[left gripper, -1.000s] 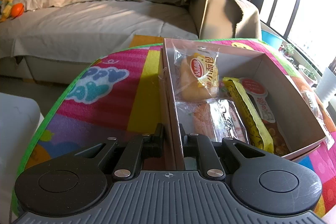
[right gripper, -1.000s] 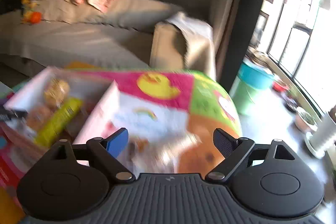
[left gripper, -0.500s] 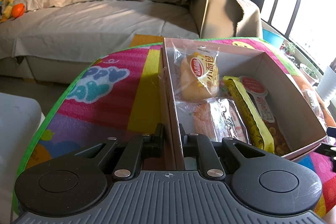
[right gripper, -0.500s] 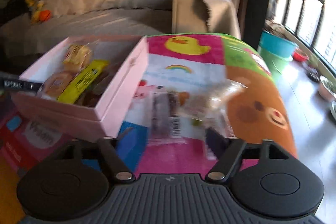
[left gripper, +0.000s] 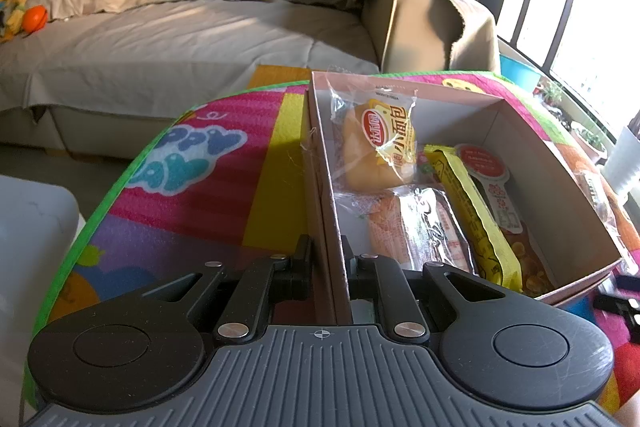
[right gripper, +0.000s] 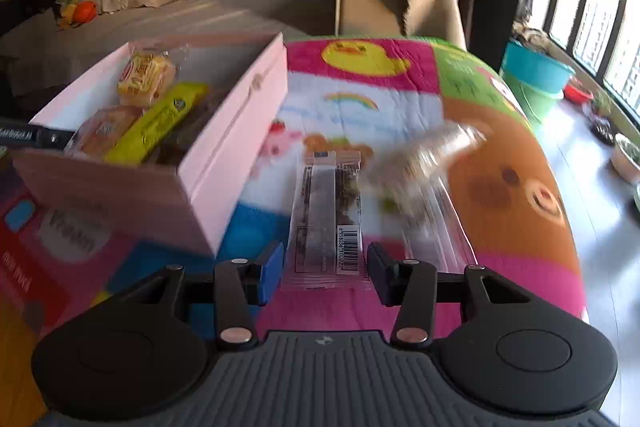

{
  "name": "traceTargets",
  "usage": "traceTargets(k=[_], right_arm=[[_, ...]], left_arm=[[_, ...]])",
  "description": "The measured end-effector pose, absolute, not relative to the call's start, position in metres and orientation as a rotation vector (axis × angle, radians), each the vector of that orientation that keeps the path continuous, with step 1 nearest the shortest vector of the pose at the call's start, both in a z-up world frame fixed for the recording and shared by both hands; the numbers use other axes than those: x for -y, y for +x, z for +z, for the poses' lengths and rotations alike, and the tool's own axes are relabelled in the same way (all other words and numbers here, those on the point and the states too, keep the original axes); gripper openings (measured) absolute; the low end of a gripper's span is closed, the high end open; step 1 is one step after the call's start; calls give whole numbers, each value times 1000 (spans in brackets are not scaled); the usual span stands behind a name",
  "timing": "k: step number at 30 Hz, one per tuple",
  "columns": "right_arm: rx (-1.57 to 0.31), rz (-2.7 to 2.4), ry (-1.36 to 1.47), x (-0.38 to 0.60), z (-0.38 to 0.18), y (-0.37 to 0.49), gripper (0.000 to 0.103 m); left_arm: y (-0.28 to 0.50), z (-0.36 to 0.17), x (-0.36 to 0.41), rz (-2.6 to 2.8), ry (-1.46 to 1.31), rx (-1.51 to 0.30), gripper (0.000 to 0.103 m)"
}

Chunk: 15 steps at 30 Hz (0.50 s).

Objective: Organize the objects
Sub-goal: 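Grasp the clear packet with dark filling using the right tool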

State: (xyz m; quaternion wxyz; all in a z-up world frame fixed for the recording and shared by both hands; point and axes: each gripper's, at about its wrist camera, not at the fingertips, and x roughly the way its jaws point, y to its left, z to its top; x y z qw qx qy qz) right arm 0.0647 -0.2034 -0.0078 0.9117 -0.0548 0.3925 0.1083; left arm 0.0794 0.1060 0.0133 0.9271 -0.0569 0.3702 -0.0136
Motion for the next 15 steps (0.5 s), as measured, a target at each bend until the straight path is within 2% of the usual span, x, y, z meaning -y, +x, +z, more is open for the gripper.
traceTargets(k=[10, 15], right_arm=[[-852, 231, -77, 209, -1, 16, 46], [-839, 210, -67, 203, -5, 35, 53]], left_arm=[[79, 13, -106, -28, -116, -759, 14], [79, 13, -106, -31, -118, -759, 15]])
